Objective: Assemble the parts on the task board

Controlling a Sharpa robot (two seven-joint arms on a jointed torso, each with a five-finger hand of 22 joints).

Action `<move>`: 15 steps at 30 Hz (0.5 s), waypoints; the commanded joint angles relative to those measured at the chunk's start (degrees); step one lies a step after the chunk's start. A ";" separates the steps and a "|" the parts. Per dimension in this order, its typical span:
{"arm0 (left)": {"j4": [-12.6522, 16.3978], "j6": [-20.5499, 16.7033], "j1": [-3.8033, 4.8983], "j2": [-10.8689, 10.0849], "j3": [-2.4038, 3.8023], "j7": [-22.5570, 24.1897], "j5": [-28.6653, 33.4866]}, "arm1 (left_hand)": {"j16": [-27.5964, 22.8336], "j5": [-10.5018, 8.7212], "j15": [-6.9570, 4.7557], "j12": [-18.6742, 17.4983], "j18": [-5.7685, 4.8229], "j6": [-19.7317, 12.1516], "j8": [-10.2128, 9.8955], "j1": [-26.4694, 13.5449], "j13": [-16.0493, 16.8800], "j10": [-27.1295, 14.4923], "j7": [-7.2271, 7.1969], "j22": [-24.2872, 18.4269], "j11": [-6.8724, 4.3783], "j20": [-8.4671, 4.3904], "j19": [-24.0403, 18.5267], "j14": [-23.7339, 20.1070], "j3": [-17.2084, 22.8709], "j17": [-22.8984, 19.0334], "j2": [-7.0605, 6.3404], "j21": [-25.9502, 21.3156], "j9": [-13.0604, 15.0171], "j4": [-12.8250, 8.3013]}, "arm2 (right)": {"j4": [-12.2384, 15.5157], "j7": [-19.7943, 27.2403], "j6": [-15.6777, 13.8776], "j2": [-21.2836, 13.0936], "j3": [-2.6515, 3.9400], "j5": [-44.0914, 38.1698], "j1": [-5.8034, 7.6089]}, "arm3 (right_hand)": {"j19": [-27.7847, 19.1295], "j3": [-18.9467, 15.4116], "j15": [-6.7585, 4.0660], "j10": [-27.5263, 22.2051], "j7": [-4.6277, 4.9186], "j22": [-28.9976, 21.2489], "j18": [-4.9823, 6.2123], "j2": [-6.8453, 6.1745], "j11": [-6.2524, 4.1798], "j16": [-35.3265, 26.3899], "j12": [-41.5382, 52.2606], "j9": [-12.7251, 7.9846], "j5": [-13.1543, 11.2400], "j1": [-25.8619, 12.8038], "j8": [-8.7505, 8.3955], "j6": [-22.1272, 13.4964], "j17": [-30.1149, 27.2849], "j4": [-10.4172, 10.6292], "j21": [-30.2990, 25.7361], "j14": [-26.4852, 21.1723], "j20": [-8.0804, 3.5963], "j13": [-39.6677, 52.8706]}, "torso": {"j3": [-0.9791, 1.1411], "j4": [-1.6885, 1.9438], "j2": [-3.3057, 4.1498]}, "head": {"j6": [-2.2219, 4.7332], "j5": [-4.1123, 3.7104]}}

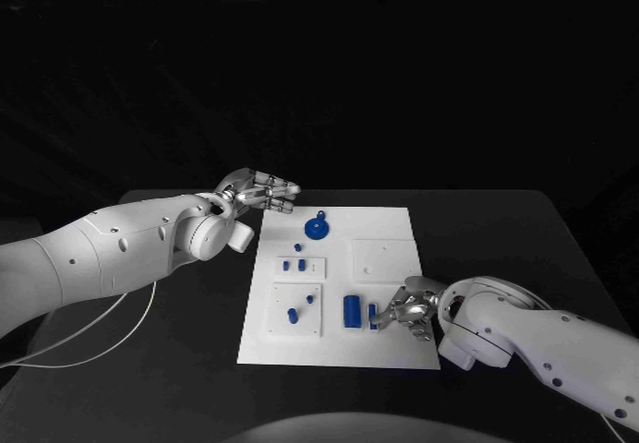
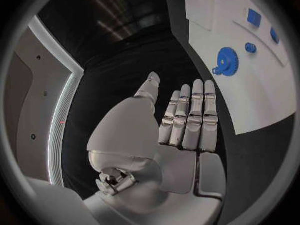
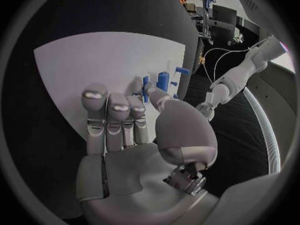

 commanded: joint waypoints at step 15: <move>0.00 -0.80 0.02 -0.01 0.03 1.33 1.64 | -0.02 -0.07 0.17 0.17 -0.49 0.21 0.00 -0.02 0.05 -0.18 -0.04 -0.02 -0.07 0.16 -0.21 -0.05 0.02 0.07 0.49 -0.10 0.08 0.09 | -3.80 11.56 -3.77 -1.78 2.94 6.86 -0.32 | 3.24 -29.31 0.48 -1.40 1.88 4.08 0.57 0.85 1.27 -1.79 -0.69 0.06 13.81 3.66 -0.28 -5.78 -0.99 7.32 -2.29 -0.16 0.48 -0.91 | -0.31 -0.26 -0.37 | 2.79 -0.95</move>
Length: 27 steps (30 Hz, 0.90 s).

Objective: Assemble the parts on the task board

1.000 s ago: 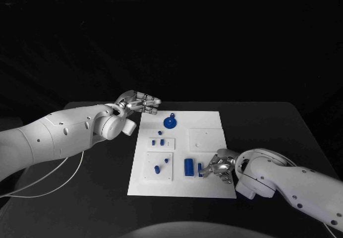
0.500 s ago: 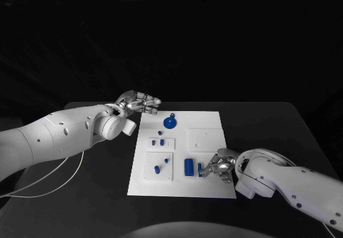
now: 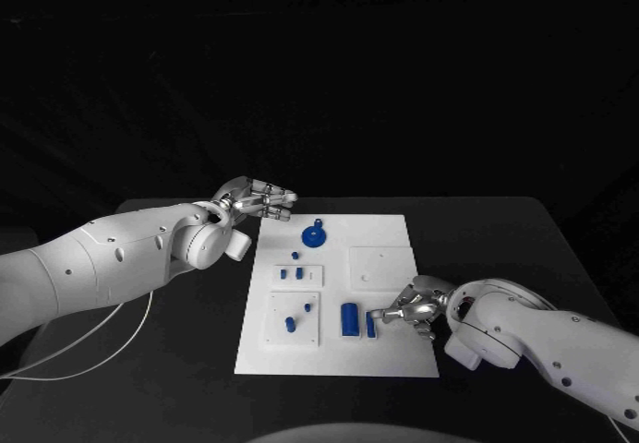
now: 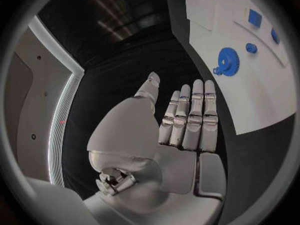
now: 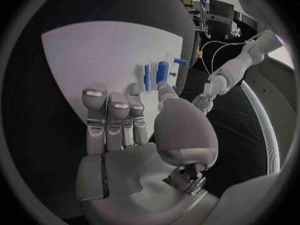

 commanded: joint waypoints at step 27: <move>-9.00 -4.01 1.64 4.70 0.23 5.51 11.64 | -0.32 0.31 0.91 -0.02 0.46 0.86 -0.04 0.80 -0.08 -3.82 -1.09 -0.14 0.11 1.34 -1.12 -4.35 0.42 -0.75 2.08 -0.39 0.04 -1.26 | -38.20 44.89 -6.11 13.72 7.85 36.36 7.42 | -27.32 4.32 12.56 -13.51 4.09 -58.31 3.28 9.82 9.33 -51.78 -55.95 -3.49 3.43 4.03 0.38 -8.43 -55.25 -16.19 -37.33 -20.05 15.33 -64.50 | 0.09 -0.10 -2.64 | 9.15 -1.41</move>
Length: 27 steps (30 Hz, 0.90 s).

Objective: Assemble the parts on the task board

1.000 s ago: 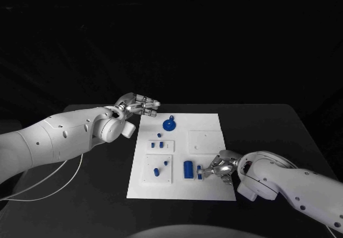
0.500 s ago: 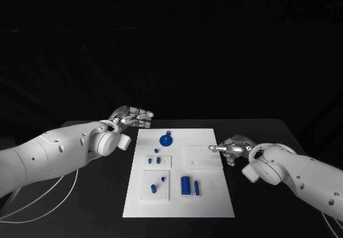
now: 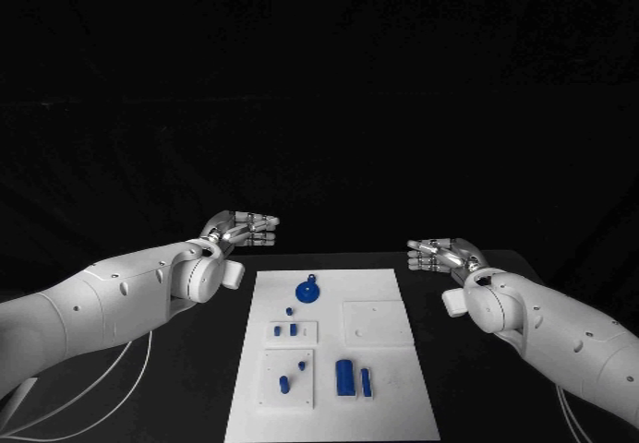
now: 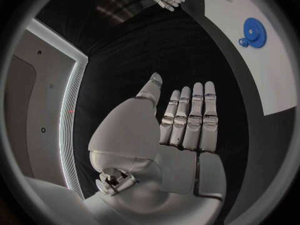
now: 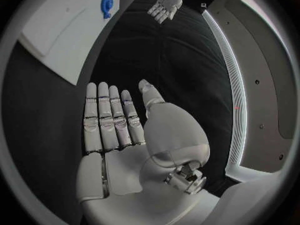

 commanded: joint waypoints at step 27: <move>24.57 -23.92 -9.04 -5.39 6.17 9.30 3.36 | -3.76 -3.15 -7.17 -3.37 -3.08 -57.54 -3.72 -76.59 -3.42 -62.40 -8.04 -4.92 -7.48 -6.45 -59.48 -64.28 -1.31 -3.76 0.44 -5.75 -3.52 0.97 | 25.59 17.76 -23.39 -7.45 -17.30 24.18 6.84 | -56.00 2.97 -6.29 -63.02 -7.27 -26.65 -5.01 -4.91 -7.18 -6.81 -4.73 -3.60 -20.42 -70.77 -3.76 -58.88 -13.46 7.82 -3.81 -62.54 -6.64 -4.86 | -0.75 2.47 -4.85 | 0.52 -2.43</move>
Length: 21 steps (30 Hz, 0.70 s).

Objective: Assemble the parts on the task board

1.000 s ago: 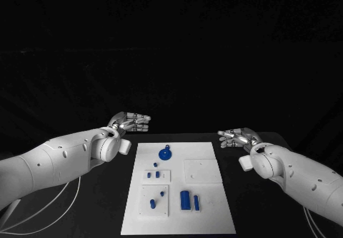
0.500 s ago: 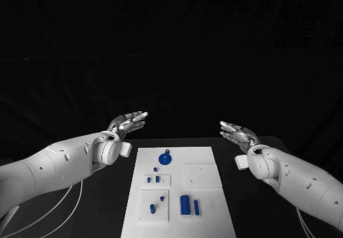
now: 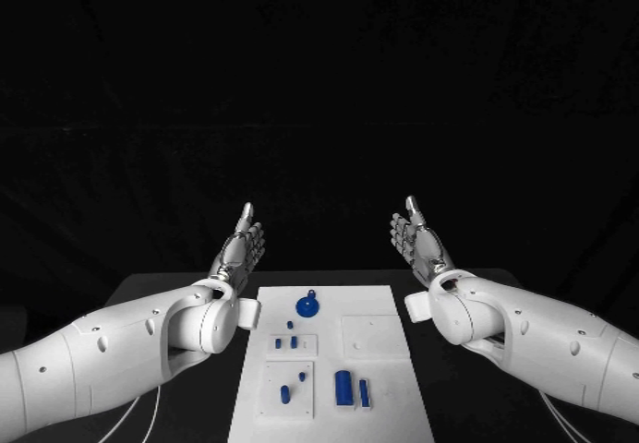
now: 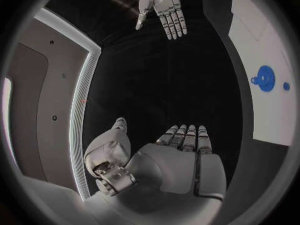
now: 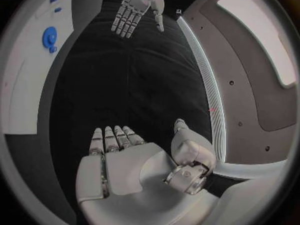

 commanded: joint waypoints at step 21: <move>9.66 -16.17 -3.18 -2.28 2.13 7.11 1.54 | -0.40 -0.49 -0.23 -0.48 -0.87 -2.24 -0.44 -7.13 -0.16 -3.06 -0.26 -0.18 -0.23 -0.21 -2.63 -3.41 -0.44 -0.17 -0.03 -0.40 -0.16 0.10 | 13.16 12.24 -18.93 -3.99 -7.73 16.03 3.01 | -2.02 0.05 -0.23 -2.67 -0.28 -0.20 -0.81 -0.16 -0.24 -0.31 -0.34 -0.15 -0.71 -4.72 -0.44 -2.32 -0.19 0.62 -0.41 -3.12 -0.29 -0.16 | -0.07 0.17 -0.35 | 0.02 -0.04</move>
